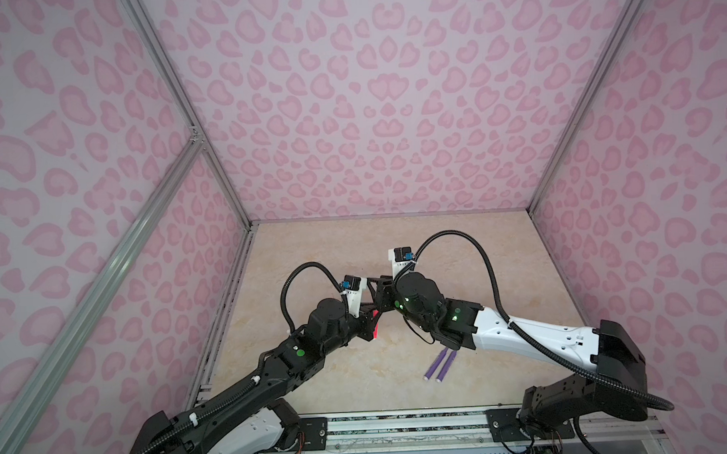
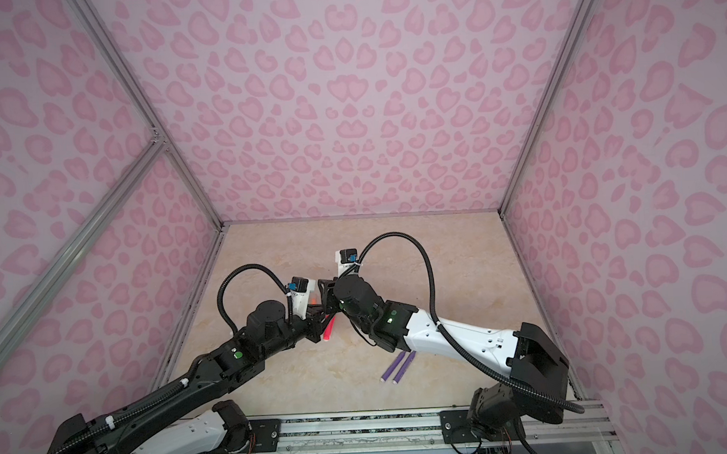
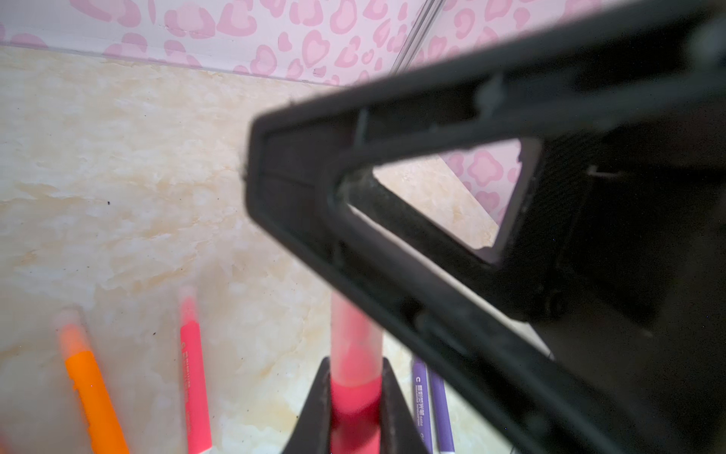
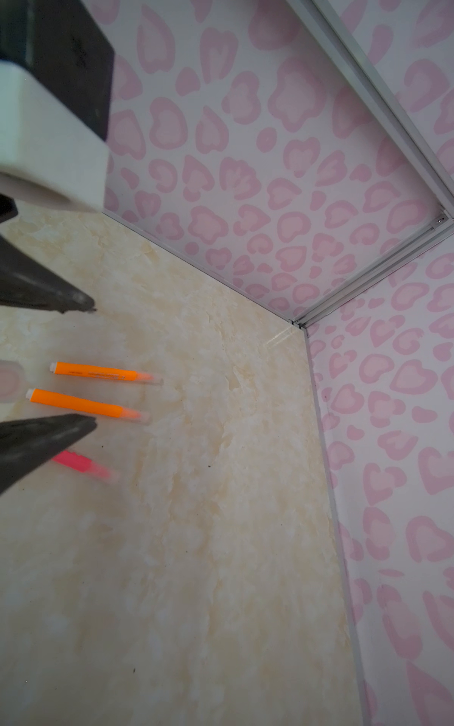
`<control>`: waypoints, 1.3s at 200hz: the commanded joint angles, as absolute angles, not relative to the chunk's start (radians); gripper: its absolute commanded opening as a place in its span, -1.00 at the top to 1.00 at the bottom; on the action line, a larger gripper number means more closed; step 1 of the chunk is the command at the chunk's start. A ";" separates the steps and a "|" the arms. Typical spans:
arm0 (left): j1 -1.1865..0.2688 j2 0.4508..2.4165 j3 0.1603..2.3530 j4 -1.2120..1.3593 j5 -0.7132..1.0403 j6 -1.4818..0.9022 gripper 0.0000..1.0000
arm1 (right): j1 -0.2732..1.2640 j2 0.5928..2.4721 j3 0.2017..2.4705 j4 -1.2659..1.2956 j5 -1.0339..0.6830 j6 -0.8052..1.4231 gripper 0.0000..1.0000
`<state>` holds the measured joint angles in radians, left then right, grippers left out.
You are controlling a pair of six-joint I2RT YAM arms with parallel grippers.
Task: Insert the pens into the pen caps
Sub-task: 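Press the cap down onto the marker, then open the right gripper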
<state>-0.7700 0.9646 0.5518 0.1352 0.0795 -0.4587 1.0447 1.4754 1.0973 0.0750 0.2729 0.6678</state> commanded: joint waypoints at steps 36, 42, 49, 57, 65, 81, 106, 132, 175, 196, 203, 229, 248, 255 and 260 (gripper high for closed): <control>-0.769 0.961 0.559 0.151 0.078 -0.451 0.94 | 1.037 1.505 1.110 0.063 0.262 0.687 0.19; -0.770 0.960 0.560 0.151 0.078 -0.451 0.93 | 1.034 1.508 1.108 0.067 0.257 0.687 0.19; -0.769 0.958 0.558 0.151 0.077 -0.451 0.93 | 1.033 1.513 1.109 0.069 0.251 0.691 0.19; -0.769 0.955 0.557 0.151 0.075 -0.449 0.93 | 1.030 1.516 1.111 0.069 0.246 0.694 0.20; -0.769 0.952 0.557 0.150 0.073 -0.449 0.93 | 1.029 1.519 1.111 0.071 0.242 0.698 0.21; -0.770 0.951 0.555 0.151 0.072 -0.449 0.93 | 1.029 1.520 1.111 0.074 0.240 0.699 0.23; -0.771 0.950 0.555 0.150 0.076 -0.451 0.93 | 1.028 1.521 1.103 0.085 0.233 0.700 0.49; -0.771 0.940 0.549 0.153 0.067 -0.455 0.93 | 1.027 1.521 1.097 0.099 0.223 0.701 0.84; -0.765 0.926 0.534 0.172 0.062 -0.481 0.93 | 1.027 1.509 1.078 0.091 0.187 0.709 1.00; -0.753 0.919 0.524 0.183 0.077 -0.492 0.92 | 1.028 1.503 1.040 0.117 0.158 0.724 1.00; -0.751 0.912 0.518 0.183 0.084 -0.494 0.92 | 1.028 1.504 1.031 0.125 0.150 0.731 1.00; -0.747 0.893 0.505 0.219 0.081 -0.499 0.92 | 1.033 1.499 0.986 0.157 0.127 0.758 1.00; -0.731 0.884 0.485 0.248 0.112 -0.512 0.92 | 1.071 1.501 0.954 0.204 0.144 0.764 1.00; -0.721 0.884 0.479 0.263 0.129 -0.519 0.92 | 1.087 1.506 0.951 0.207 0.157 0.767 1.00; -0.716 0.883 0.475 0.269 0.137 -0.525 0.92 | 1.098 1.508 0.946 0.209 0.167 0.768 1.00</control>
